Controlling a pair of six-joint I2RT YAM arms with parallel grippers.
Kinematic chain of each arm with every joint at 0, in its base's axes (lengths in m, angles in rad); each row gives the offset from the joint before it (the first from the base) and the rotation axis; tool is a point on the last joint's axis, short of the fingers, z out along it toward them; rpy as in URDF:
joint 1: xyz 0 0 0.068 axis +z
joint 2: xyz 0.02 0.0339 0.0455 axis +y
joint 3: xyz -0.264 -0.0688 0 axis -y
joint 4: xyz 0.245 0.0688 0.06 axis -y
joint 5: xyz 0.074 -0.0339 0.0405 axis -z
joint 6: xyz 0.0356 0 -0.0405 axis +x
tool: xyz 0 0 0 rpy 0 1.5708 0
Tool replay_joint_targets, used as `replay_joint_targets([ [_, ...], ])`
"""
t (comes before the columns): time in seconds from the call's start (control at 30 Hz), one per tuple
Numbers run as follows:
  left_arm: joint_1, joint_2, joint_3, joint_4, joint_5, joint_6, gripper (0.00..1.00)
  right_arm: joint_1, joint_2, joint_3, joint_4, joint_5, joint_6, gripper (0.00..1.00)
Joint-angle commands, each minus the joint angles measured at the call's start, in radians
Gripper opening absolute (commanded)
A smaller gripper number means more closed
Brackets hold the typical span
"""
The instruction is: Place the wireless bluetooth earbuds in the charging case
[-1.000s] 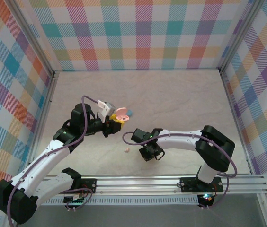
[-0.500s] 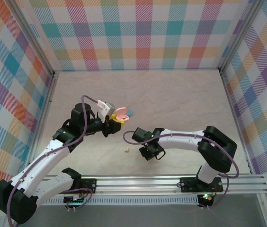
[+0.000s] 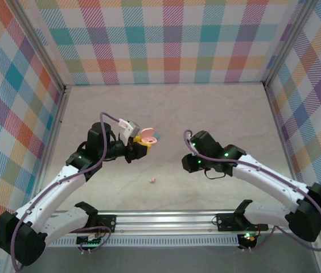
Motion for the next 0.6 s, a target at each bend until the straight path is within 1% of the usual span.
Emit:
replay_joint_targets([
  [0.0, 0.003, 0.014, 0.031, 0.063, 0.047, -0.019, 0.07, -0.014, -0.050, 0.071, -0.012, -0.079, -0.020, 0.20],
  [0.13, 0.003, 0.028, 0.031, 0.096, 0.070, -0.030, 0.07, -0.017, -0.046, 0.154, -0.026, -0.149, -0.011, 0.20],
  [0.27, 0.002, 0.034, 0.018, 0.129, 0.075, -0.036, 0.07, -0.017, -0.021, 0.229, -0.007, -0.249, 0.002, 0.20],
  [0.37, 0.002, 0.040, 0.007, 0.153, 0.095, -0.036, 0.07, -0.017, 0.008, 0.273, 0.025, -0.341, 0.005, 0.19],
  [0.47, -0.001, 0.039, -0.023, 0.216, 0.133, -0.038, 0.07, -0.018, 0.037, 0.300, 0.082, -0.427, 0.009, 0.19],
  [0.57, -0.005, 0.040, -0.045, 0.270, 0.151, -0.028, 0.07, -0.018, 0.068, 0.335, 0.114, -0.469, 0.007, 0.19],
])
